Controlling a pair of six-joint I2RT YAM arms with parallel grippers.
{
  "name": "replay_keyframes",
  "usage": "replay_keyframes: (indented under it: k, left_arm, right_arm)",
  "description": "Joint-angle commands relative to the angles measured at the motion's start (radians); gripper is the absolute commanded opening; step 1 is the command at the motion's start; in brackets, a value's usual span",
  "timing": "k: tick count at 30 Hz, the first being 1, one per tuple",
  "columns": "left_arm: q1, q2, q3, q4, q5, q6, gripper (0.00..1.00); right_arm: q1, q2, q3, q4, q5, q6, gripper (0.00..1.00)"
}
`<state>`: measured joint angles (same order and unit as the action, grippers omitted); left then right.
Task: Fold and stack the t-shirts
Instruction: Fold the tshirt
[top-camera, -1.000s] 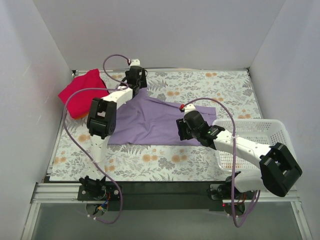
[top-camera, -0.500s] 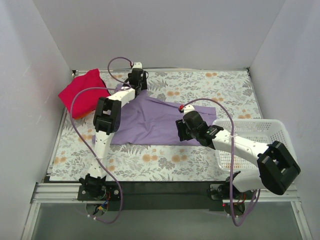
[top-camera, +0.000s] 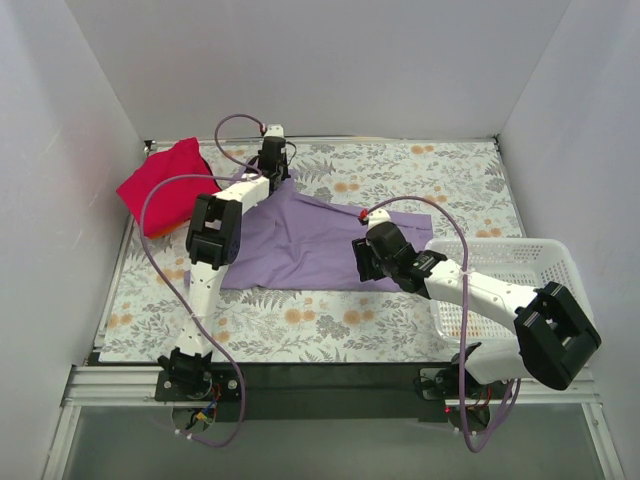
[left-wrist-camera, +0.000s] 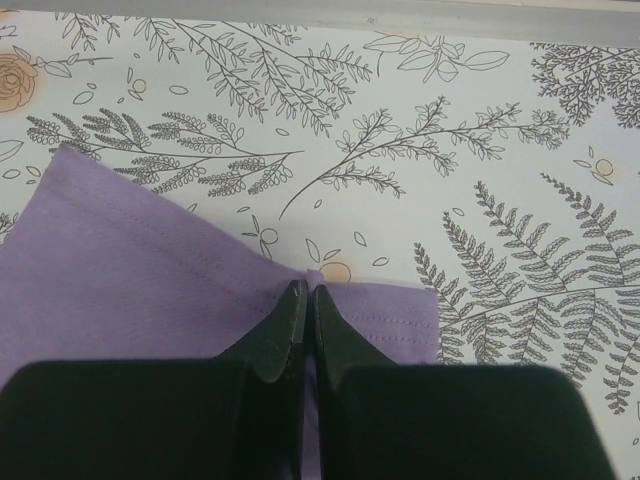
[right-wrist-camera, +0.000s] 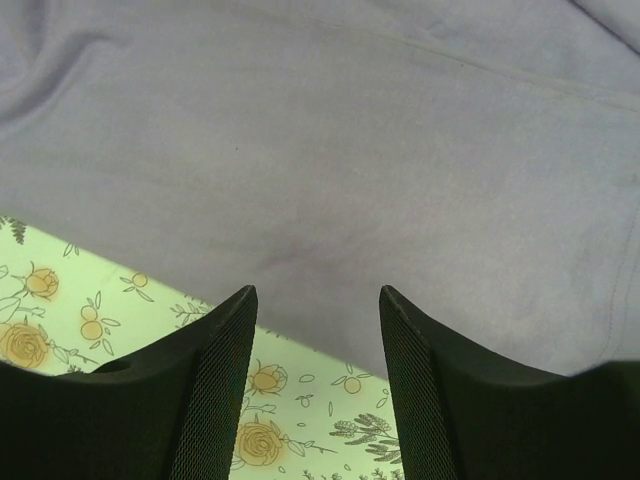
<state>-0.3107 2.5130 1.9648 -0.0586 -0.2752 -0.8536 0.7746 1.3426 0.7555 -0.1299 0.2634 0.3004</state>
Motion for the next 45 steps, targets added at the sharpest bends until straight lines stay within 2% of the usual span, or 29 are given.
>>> replay_keyframes:
  k: [1, 9, 15, 22, 29, 45]
  left_arm:
    - [-0.001, -0.083, -0.049, -0.012, -0.010, -0.002, 0.00]
    - [0.013, -0.299, -0.222, 0.121, 0.018, -0.022, 0.00]
    - [0.027, -0.396, -0.305, 0.161, 0.019, -0.027, 0.00]
    - [0.056, -0.456, -0.368, 0.180, 0.036, -0.058, 0.00]
    - [0.058, -0.477, -0.368, 0.174, 0.070, -0.070, 0.00]
    - [0.058, -0.493, -0.376, 0.171, 0.077, -0.062, 0.00]
  right_arm:
    - [-0.004, -0.005, 0.042, 0.015, 0.079, -0.001, 0.48]
    - [-0.066, 0.090, 0.197, -0.051, 0.158, -0.040, 0.50]
    - [-0.179, 0.150, 0.275, -0.070, 0.126, -0.064, 0.50]
    - [-0.313, 0.260, 0.378, -0.131, 0.117, -0.112, 0.51]
    - [-0.420, 0.351, 0.433, -0.158, 0.116, -0.139, 0.51]
    - [-0.537, 0.530, 0.541, -0.178, 0.031, -0.182, 0.47]
